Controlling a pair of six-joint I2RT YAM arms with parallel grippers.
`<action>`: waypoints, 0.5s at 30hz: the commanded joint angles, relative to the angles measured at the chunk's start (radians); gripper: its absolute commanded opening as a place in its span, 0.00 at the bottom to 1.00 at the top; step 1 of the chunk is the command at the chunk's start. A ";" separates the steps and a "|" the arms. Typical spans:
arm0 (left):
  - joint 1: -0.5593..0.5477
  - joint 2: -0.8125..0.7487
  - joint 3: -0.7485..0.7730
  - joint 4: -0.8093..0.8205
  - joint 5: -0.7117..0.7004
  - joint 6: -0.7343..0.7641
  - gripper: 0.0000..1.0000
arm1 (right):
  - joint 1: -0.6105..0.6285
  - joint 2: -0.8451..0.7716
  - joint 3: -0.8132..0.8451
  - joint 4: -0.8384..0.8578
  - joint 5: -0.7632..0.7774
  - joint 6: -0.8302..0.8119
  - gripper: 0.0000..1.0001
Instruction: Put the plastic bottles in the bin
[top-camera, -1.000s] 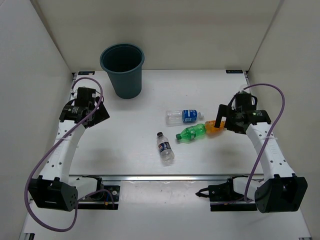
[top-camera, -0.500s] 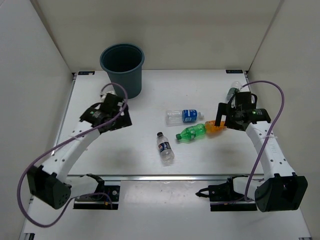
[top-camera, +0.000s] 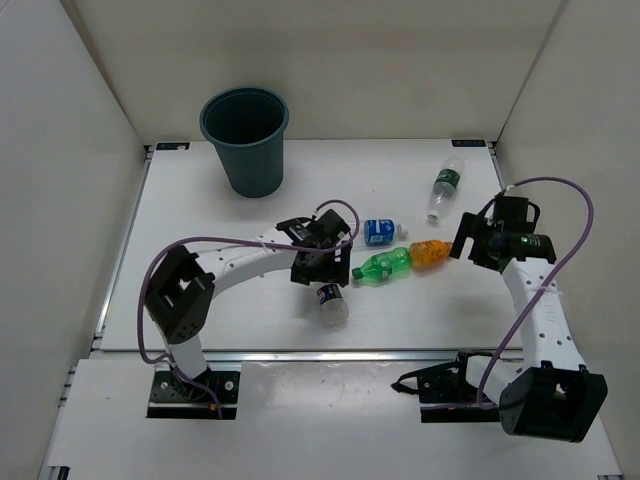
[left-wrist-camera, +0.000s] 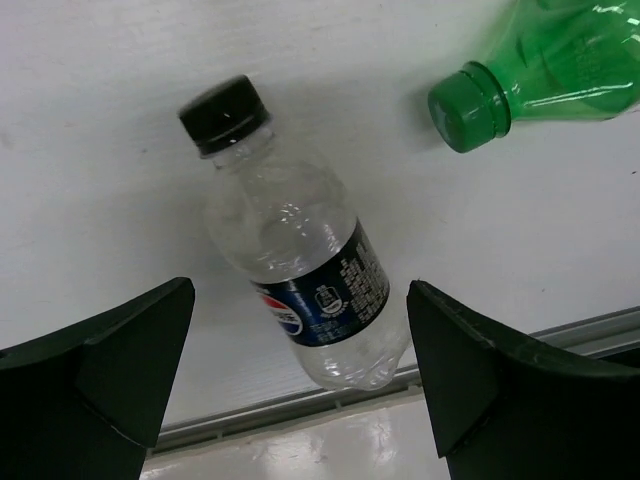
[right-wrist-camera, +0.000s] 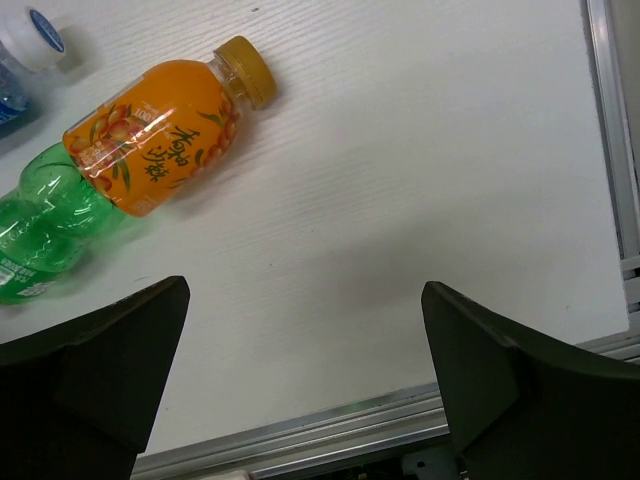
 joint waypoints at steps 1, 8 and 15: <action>-0.013 0.022 0.031 0.038 0.036 -0.041 0.98 | -0.017 -0.032 -0.018 0.043 0.023 -0.026 0.99; -0.011 0.058 -0.024 0.033 0.014 -0.067 0.98 | -0.051 -0.044 -0.046 0.049 0.034 -0.058 0.99; -0.007 0.085 -0.003 0.048 0.024 -0.059 0.57 | -0.040 -0.029 -0.049 0.056 0.042 -0.061 0.99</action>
